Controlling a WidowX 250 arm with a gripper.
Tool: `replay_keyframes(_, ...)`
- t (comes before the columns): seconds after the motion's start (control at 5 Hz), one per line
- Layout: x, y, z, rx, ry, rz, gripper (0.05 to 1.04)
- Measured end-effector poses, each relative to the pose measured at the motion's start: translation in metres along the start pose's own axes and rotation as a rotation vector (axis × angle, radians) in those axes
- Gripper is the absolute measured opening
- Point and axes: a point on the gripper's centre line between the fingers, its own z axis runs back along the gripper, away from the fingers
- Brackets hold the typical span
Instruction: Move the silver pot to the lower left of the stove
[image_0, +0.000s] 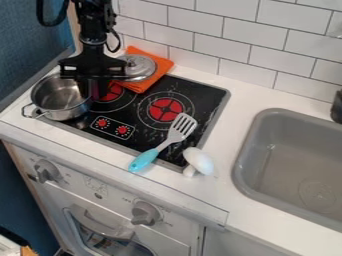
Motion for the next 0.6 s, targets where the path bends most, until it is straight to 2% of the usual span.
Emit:
replay_keyframes(0.2, 0.004, -0.002, 0.005, -0.011, -0.003, 0.003, 0.849)
replay_keyframes(0.4, 0.004, 0.002, 0.010, 0.020, 0.013, 0.008, 1.003)
replay_keyframes(0.6, 0.011, 0.009, 0.042, 0.043, 0.014, -0.001, 1.000)
